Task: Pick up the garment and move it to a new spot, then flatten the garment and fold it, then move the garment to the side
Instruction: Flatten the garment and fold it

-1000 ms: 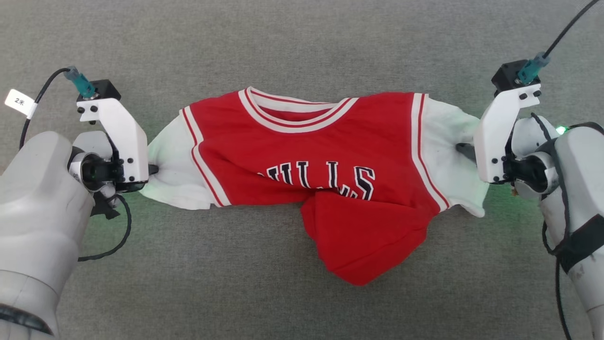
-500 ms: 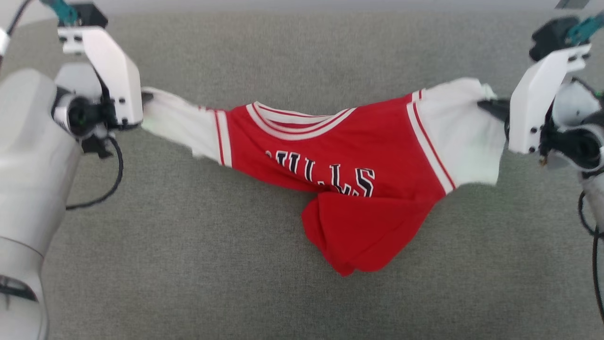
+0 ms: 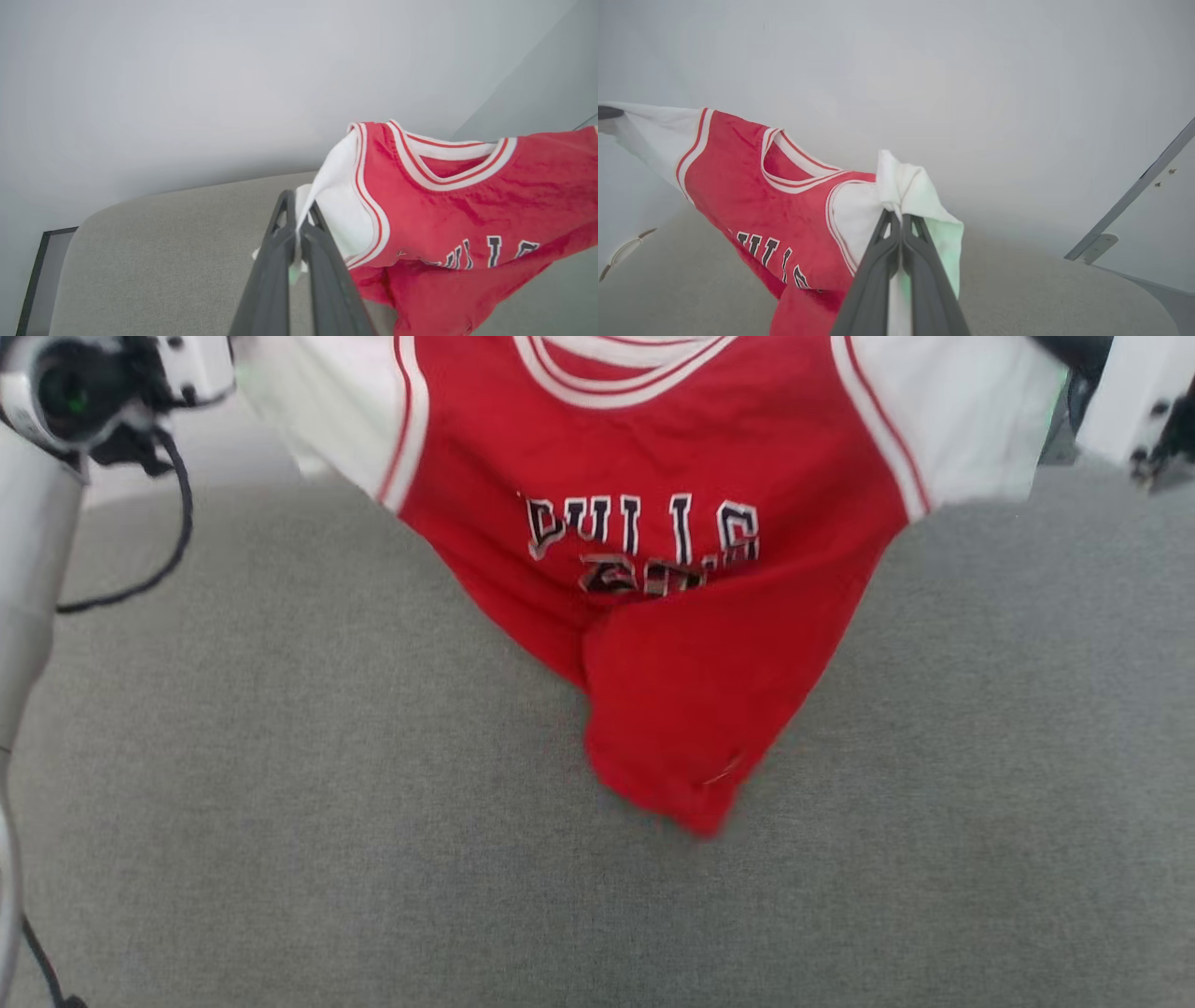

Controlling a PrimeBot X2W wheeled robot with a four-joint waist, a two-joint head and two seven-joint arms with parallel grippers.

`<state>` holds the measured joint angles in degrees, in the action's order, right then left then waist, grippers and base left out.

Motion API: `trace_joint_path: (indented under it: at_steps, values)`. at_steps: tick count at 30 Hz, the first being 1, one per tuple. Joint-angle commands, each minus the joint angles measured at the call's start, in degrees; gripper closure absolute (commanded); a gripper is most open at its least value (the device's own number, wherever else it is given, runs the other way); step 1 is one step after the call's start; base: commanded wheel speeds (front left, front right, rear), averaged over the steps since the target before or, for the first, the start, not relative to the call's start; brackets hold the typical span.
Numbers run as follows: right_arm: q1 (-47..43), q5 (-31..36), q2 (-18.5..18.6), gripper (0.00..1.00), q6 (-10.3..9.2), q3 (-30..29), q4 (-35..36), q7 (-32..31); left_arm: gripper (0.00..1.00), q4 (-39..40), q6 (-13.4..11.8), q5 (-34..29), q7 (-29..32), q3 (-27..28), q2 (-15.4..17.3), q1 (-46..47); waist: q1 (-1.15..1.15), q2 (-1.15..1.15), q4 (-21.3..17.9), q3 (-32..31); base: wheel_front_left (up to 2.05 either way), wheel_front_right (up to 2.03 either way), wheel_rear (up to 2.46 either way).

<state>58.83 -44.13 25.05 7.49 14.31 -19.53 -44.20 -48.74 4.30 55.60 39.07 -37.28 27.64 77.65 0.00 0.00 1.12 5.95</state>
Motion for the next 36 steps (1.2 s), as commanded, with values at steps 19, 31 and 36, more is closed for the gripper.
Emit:
trace_joint_path:
  at_steps: [19, 31, 36]
  values:
    - [16.1, 10.0, -4.3, 1.00, 0.00, 1.1, -14.2, 15.4, 1.00, 4.6, -1.7, -3.0, -7.4, 1.1, 1.2, 6.6, 0.00, 0.00, -1.7, 1.4, 0.00, 0.00, 0.00]
    - [30.5, 25.0, -9.0, 1.00, -0.01, 4.3, -32.1, 47.4, 1.00, -2.4, -1.4, -12.1, -35.2, 1.7, -1.8, 18.3, 0.00, 0.00, -1.7, 12.9, 0.00, 0.00, 0.00]
    - [34.6, 31.7, -10.0, 1.00, -0.01, 4.7, -37.9, 57.9, 1.00, -6.3, -0.1, -14.5, -47.4, 1.4, -3.5, 21.3, 0.00, 0.00, -0.8, 15.1, 0.00, 0.00, 0.00]
